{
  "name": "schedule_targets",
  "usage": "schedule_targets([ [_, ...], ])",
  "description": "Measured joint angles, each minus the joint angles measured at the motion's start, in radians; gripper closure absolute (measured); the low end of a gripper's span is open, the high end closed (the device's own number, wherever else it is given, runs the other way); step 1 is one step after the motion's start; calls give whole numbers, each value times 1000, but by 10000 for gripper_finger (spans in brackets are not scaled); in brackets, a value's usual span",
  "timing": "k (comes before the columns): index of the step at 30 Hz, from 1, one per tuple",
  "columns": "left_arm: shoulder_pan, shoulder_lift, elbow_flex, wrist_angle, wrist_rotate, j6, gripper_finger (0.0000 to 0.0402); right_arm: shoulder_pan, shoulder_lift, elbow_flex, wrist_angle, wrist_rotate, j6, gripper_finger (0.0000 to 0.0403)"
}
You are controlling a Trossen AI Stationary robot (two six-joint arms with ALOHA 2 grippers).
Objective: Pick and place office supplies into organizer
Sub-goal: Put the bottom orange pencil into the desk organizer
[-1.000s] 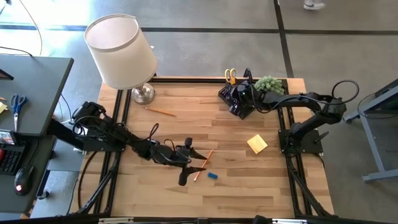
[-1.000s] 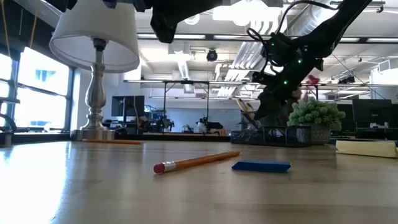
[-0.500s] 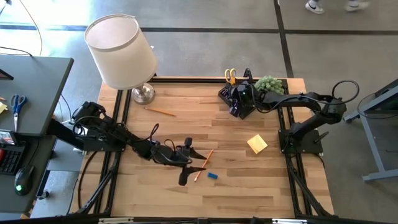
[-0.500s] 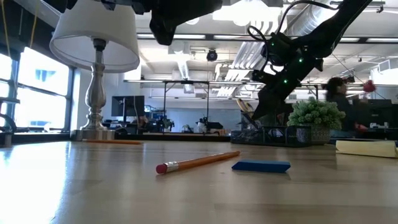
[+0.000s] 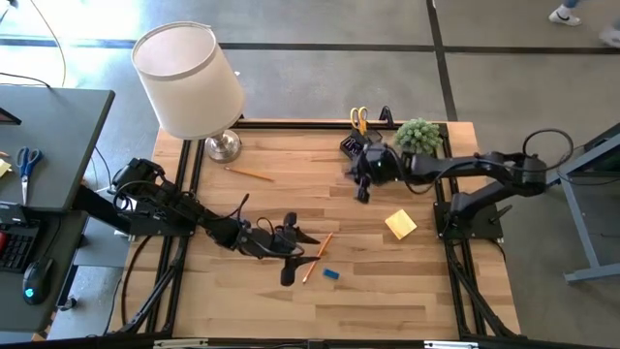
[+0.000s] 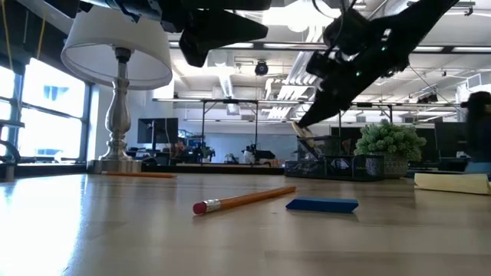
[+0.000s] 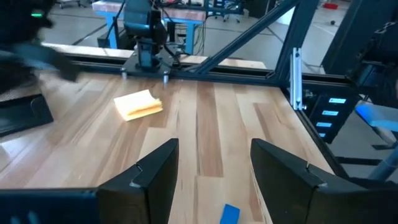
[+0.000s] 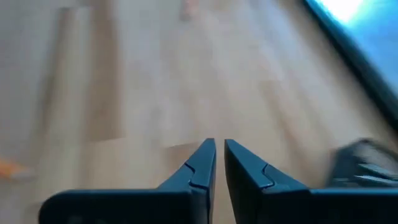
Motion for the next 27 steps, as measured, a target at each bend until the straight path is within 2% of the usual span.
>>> schedule_targets([
  [5, -1, 0, 0, 8, 9, 0, 213, 185, -8, 0, -92, -8, 31, 378],
  [8, -1, 0, 0, 16, 9, 0, 213, 300, 12, 0, -86, -27, 29, 377],
  [11, -2, -4, 0, 33, 11, 8, 213, 403, 47, 0, 5, -44, -3, 377],
  [15, -12, -53, 0, 36, 17, 41, 213, 508, 115, 0, 153, 19, -67, 377],
  [21, -29, -122, -44, 102, 92, 89, 213, 543, 232, 0, 322, 30, -162, 379],
  [27, -27, -121, -151, 283, 117, 79, 213, 501, 347, 59, 369, -107, -179, 367],
])
